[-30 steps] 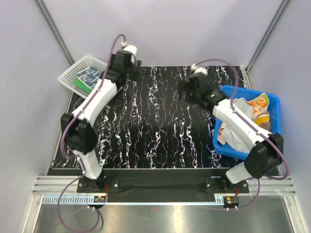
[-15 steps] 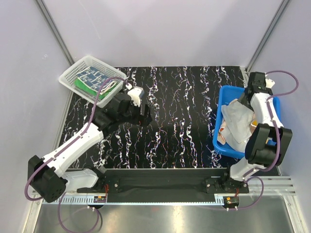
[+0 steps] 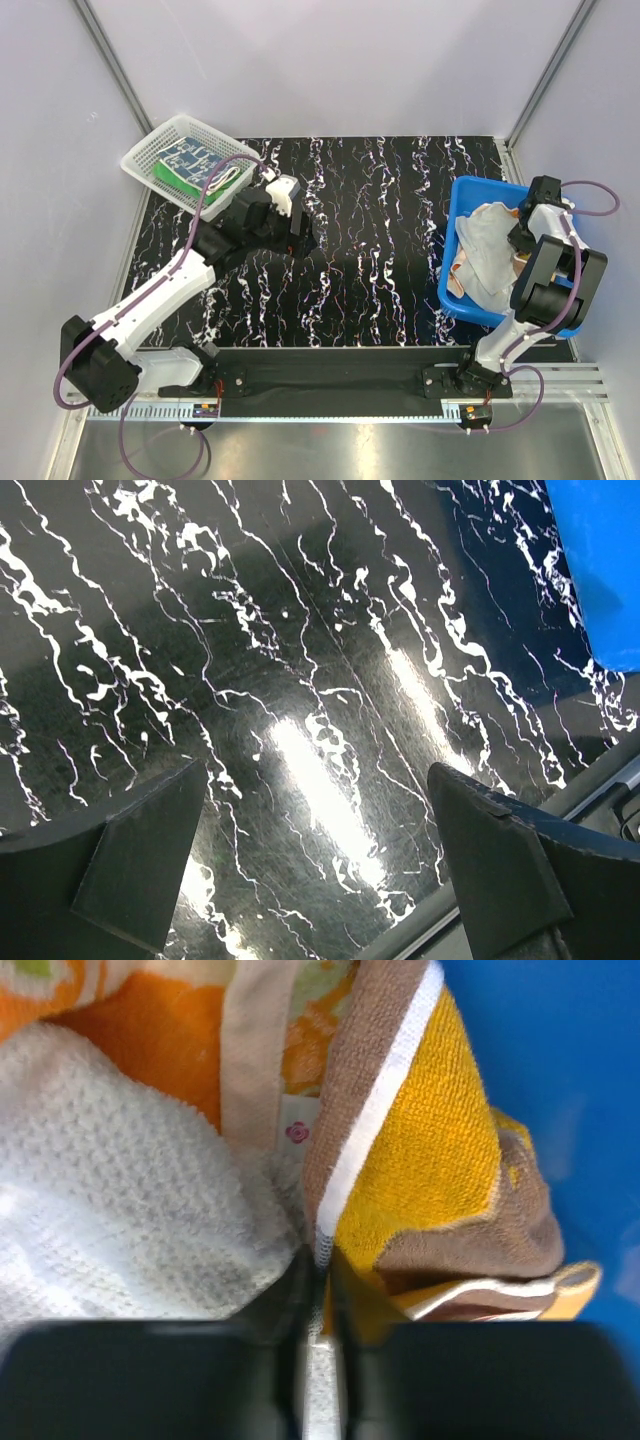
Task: Fold and stack the towels
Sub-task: Grab crumpled towel, then move the towel to the center of the board
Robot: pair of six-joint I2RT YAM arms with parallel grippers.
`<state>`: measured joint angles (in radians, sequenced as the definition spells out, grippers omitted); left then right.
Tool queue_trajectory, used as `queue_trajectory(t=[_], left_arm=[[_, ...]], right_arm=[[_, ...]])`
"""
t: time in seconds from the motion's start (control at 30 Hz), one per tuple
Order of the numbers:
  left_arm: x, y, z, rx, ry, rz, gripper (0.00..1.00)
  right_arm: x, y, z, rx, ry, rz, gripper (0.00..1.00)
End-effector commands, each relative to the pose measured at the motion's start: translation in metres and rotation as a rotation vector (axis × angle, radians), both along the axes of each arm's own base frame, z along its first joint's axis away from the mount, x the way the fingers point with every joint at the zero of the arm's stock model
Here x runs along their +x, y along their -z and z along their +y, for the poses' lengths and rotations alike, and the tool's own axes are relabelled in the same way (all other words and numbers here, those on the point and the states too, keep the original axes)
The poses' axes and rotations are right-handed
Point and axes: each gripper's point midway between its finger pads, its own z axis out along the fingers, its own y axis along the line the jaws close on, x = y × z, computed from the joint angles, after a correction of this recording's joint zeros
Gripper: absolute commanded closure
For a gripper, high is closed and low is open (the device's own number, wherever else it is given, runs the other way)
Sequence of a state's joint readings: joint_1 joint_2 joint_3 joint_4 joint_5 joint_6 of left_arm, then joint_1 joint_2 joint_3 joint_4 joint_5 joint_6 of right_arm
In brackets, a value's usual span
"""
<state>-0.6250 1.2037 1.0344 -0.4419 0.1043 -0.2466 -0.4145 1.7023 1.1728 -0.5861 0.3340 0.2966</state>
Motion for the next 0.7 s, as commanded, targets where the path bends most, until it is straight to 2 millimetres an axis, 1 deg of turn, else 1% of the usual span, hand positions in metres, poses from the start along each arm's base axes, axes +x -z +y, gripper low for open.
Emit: queue_trajectory(t=[0.0, 0.03, 0.07, 0.13, 0.17, 0.2, 0.23, 0.27, 0.33, 0.37, 0.4, 0.43, 0.47, 0.5, 0.53, 0.57, 0.6, 0.63, 0.67], left_arm=[[0.015, -0.038, -0.006, -0.050, -0.006, -0.116, 0.01], [0.016, -0.042, -0.005, -0.060, -0.018, -0.125, 0.01], [0.018, -0.046, -0.003, -0.064, -0.032, -0.135, 0.01], [0.020, -0.046, -0.005, -0.062, -0.034, -0.125, 0.01], [0.016, -0.043, -0.007, -0.054, -0.008, -0.102, 0.01], [0.016, -0.048, -0.010, -0.057, 0.005, -0.099, 0.01], [0.014, -0.047, -0.011, -0.059, 0.018, -0.093, 0.01], [0.009, -0.051, -0.014, -0.076, 0.047, -0.093, 0.01], [0.004, -0.054, -0.015, -0.098, 0.059, -0.097, 0.01], [0.003, -0.057, -0.015, -0.109, 0.063, -0.109, 0.01], [-0.001, -0.067, -0.012, -0.127, 0.064, -0.138, 0.01], [-0.003, -0.067, -0.010, -0.125, 0.062, -0.149, 0.01], [-0.001, -0.070, -0.003, -0.116, 0.033, -0.164, 0.01], [-0.001, -0.075, 0.003, -0.111, 0.009, -0.183, 0.01], [-0.002, -0.077, 0.009, -0.095, -0.014, -0.181, 0.01], [0.002, -0.077, 0.017, -0.072, -0.054, -0.187, 0.01], [0.001, -0.079, 0.021, -0.069, -0.070, -0.187, 0.01], [0.000, -0.078, 0.024, -0.056, -0.081, -0.177, 0.01], [-0.001, -0.078, 0.027, -0.053, -0.094, -0.173, 0.01]], right_arm=[[0.021, -0.013, 0.002, 0.027, -0.036, -0.071, 0.92], [0.022, -0.021, 0.003, 0.031, -0.043, -0.081, 0.97], [0.025, -0.047, 0.004, 0.029, -0.051, -0.120, 1.00], [0.030, -0.081, 0.009, 0.027, -0.069, -0.178, 1.00], [0.035, -0.120, 0.015, 0.027, -0.091, -0.244, 1.00], [0.038, -0.142, 0.020, 0.021, -0.108, -0.275, 1.00], [0.041, -0.163, 0.028, 0.010, -0.132, -0.306, 1.00], [0.042, -0.203, 0.036, -0.010, -0.164, -0.378, 1.00], [0.042, -0.241, 0.050, -0.005, -0.212, -0.458, 1.00], [0.045, -0.277, 0.067, 0.030, -0.276, -0.565, 1.00], [0.048, -0.296, 0.079, 0.055, -0.315, -0.630, 1.00], [0.048, -0.319, 0.095, 0.087, -0.372, -0.713, 1.00], [0.056, -0.353, 0.132, 0.185, -0.520, -0.848, 1.00], [0.055, -0.375, 0.152, 0.223, -0.596, -0.917, 1.00], [0.046, -0.401, 0.184, 0.321, -0.706, -1.003, 1.00], [0.045, -0.425, 0.207, 0.343, -0.789, -1.083, 1.00], [0.042, -0.437, 0.223, 0.373, -0.836, -1.114, 1.00], [0.033, -0.453, 0.248, 0.452, -0.924, -1.145, 1.00], [0.030, -0.462, 0.263, 0.476, -0.977, -1.166, 1.00]])
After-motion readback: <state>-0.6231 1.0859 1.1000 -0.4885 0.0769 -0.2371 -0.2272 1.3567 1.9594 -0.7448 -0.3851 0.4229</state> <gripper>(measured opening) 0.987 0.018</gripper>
